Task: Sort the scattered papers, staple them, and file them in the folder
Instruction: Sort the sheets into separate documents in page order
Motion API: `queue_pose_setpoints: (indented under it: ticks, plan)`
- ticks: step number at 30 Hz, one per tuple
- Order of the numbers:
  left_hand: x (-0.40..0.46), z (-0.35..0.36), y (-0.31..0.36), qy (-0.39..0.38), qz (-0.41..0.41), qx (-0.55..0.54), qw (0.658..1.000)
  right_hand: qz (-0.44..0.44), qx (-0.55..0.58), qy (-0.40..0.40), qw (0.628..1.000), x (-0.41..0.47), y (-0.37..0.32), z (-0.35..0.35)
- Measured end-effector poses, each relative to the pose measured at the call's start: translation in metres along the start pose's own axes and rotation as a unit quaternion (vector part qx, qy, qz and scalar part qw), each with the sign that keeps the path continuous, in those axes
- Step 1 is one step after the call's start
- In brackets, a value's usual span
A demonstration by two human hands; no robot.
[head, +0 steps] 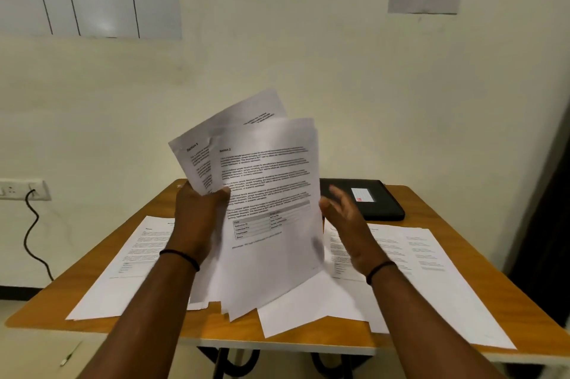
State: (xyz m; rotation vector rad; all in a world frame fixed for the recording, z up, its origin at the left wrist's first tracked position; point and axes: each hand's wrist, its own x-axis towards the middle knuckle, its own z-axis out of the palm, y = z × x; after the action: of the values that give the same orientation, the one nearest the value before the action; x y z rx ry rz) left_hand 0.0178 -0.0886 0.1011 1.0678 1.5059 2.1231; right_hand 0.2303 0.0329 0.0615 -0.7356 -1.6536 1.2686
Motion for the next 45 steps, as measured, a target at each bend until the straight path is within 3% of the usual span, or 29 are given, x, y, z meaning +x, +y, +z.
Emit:
queue_pose_setpoints:
  ticks: [2,9,13,17,26,30,35,41,45]
  plan:
    - [0.0,-0.001,0.008,-0.037,-0.002,-0.019,0.999,-0.025,0.067,-0.03,0.997,0.003,-0.018,-0.003]
    - [-0.001,0.009,0.021,-0.124,0.013,-0.055,0.991,-0.071,0.122,-0.002,0.99,0.005,-0.041,-0.011]
    - [0.004,0.023,0.031,-0.145,0.045,-0.028,0.988,-0.128,0.079,0.064,0.987,0.002,-0.057,-0.01]
    - [0.017,0.03,0.043,-0.152,0.072,-0.056,0.984,-0.186,0.058,0.074,0.978,0.005,-0.079,-0.012]
    - [0.006,0.019,-0.024,-0.182,-0.008,0.019,0.983,-0.067,0.045,0.04,0.996,-0.019,-0.001,-0.028]
    - [0.001,0.025,-0.032,-0.202,-0.007,0.035,0.979,-0.078,0.058,0.058,0.994,-0.02,0.006,-0.019]
    - [0.007,0.03,-0.022,-0.193,0.016,-0.022,0.981,-0.104,0.097,0.063,0.988,-0.011,-0.014,-0.015]
    - [-0.009,0.028,-0.051,-0.197,-0.068,-0.021,0.978,-0.022,0.054,0.064,0.996,-0.022,0.028,-0.014]
    - [-0.006,0.03,-0.048,-0.198,-0.082,-0.005,0.977,-0.029,0.057,0.054,0.996,-0.019,0.024,-0.016]
